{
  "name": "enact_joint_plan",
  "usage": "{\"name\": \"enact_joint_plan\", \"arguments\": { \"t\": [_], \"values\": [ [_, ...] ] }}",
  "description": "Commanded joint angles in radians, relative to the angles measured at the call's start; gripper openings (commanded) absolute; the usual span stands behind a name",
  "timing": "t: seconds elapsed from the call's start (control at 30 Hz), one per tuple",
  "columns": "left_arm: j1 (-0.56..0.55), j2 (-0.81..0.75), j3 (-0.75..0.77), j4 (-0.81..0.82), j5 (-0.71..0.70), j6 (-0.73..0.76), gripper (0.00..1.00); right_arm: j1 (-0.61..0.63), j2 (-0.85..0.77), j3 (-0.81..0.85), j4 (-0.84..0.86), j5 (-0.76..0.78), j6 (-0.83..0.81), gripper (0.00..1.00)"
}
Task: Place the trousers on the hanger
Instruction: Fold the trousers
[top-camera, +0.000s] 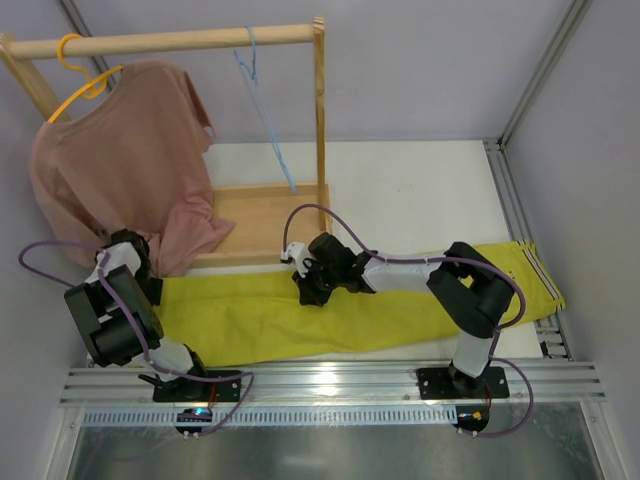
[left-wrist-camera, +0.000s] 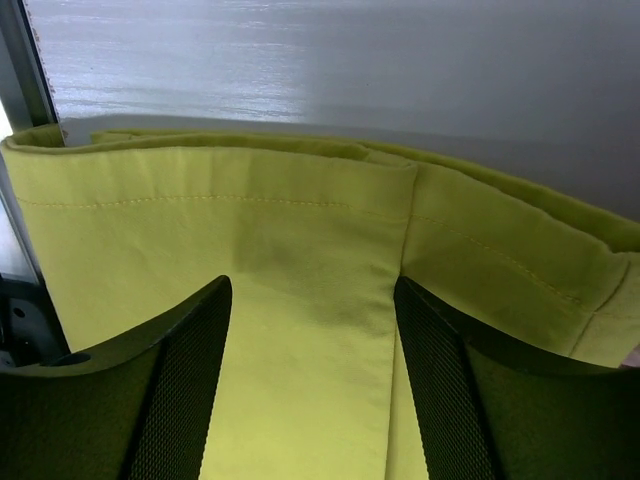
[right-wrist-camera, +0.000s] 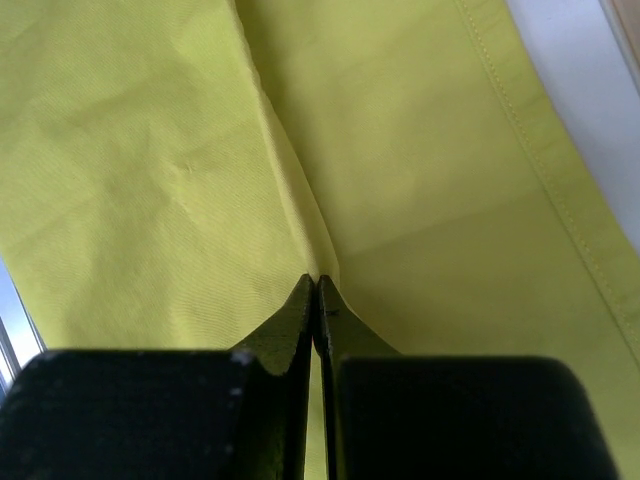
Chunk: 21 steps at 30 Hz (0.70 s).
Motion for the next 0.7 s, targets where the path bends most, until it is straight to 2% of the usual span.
{"name": "enact_joint_plan", "arguments": {
  "t": [0.0, 0.07, 0.4, 0.67],
  "values": [
    [0.008, 0.037, -0.017, 0.055, -0.007, -0.014, 0.67, 0.008, -0.045, -0.019, 0.020, 0.008, 0.007, 0.04],
    [0.006, 0.034, -0.022, 0.061, -0.009, -0.010, 0.64, 0.008, -0.049, -0.026, 0.023, 0.008, 0.004, 0.04],
    [0.006, -0.084, -0.008, 0.067, 0.023, -0.014, 0.70, 0.019, -0.045, -0.039, 0.023, 0.012, 0.000, 0.04],
    [0.008, -0.034, -0.019, 0.115, 0.054, -0.011, 0.71, 0.033, -0.042, -0.017, 0.017, 0.012, 0.000, 0.04]
  ]
}}
